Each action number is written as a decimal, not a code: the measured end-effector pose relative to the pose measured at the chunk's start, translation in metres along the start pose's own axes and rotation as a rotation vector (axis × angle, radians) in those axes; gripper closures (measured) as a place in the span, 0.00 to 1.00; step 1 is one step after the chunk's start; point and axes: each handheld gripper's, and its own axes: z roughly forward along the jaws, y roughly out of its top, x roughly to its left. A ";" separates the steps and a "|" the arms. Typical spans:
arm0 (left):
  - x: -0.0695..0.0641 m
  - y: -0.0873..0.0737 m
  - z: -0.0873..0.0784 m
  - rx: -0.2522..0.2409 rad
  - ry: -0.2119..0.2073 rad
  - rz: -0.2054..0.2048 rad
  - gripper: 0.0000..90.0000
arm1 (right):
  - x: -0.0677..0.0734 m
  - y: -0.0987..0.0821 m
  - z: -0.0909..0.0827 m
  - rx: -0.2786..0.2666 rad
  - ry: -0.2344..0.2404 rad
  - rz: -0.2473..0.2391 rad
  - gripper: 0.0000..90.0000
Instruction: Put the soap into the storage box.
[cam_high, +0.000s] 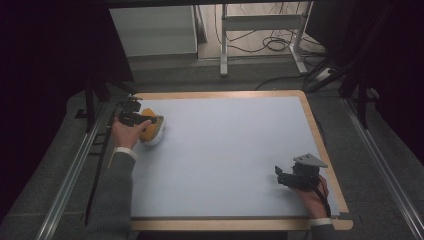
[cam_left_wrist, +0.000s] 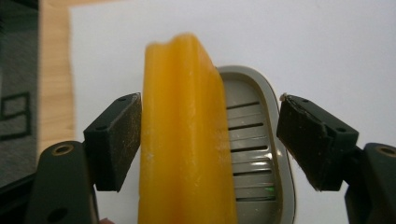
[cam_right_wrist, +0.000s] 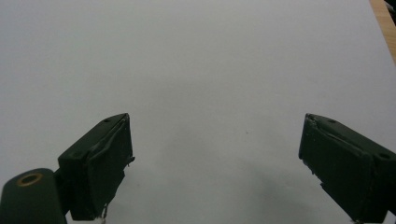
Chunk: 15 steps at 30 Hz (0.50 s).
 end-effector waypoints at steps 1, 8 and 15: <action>0.001 0.000 -0.005 -0.011 -0.005 0.006 0.25 | 0.000 0.000 0.000 0.000 0.000 -0.001 0.11; -0.007 -0.015 -0.034 -0.066 -0.105 0.047 0.22 | 0.000 0.001 -0.001 -0.003 0.001 -0.003 0.11; -0.015 -0.046 -0.046 -0.114 -0.191 0.083 0.19 | 0.000 0.001 -0.003 -0.013 -0.003 0.002 0.11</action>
